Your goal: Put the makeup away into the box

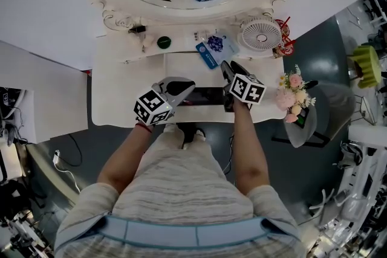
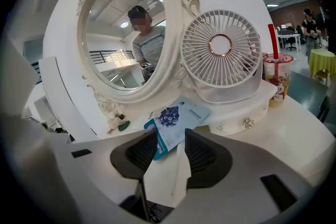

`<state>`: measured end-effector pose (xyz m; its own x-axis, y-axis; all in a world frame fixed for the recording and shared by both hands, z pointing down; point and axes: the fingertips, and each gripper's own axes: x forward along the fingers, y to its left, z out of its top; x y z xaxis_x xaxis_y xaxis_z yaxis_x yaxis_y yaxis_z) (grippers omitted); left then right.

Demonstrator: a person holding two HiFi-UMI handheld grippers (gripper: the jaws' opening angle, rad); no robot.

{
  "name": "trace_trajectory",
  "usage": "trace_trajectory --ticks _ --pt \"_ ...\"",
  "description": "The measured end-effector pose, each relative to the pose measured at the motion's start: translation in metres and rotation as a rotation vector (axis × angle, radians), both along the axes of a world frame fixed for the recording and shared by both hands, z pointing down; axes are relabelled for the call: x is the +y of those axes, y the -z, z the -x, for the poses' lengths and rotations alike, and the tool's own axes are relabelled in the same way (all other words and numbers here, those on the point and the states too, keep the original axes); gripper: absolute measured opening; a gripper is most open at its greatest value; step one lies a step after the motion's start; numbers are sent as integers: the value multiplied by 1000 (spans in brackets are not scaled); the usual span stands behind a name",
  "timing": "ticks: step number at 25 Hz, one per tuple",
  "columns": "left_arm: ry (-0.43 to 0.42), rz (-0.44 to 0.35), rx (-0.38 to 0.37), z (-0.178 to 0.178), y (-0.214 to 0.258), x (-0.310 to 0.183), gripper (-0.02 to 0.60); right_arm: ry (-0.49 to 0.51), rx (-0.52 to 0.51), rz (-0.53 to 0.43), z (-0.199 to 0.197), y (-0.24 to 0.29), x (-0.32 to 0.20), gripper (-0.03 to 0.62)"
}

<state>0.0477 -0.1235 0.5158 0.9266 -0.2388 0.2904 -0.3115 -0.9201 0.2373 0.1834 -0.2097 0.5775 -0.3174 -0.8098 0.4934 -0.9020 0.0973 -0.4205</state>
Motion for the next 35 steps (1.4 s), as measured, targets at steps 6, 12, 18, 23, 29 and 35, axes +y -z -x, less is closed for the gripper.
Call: trace_trajectory --ticks 6,12,18,23,29,35 --pt "-18 14 -9 -3 -5 -1 14 -77 -76 64 -15 -18 -14 124" --pt "-37 14 -21 -5 -7 -4 14 -111 -149 102 -19 -33 -23 124" --pt "-39 14 -18 -6 -7 -10 14 -115 -184 124 -19 -42 -33 124" --pt "-39 14 -18 -7 -7 -14 14 -103 -160 134 -20 -45 -39 123" --pt "-30 12 -16 -4 -7 -16 14 -97 -106 103 -20 -40 -39 59" --pt "-24 11 -15 -4 -5 -16 14 -138 -167 63 -22 -26 -39 20"
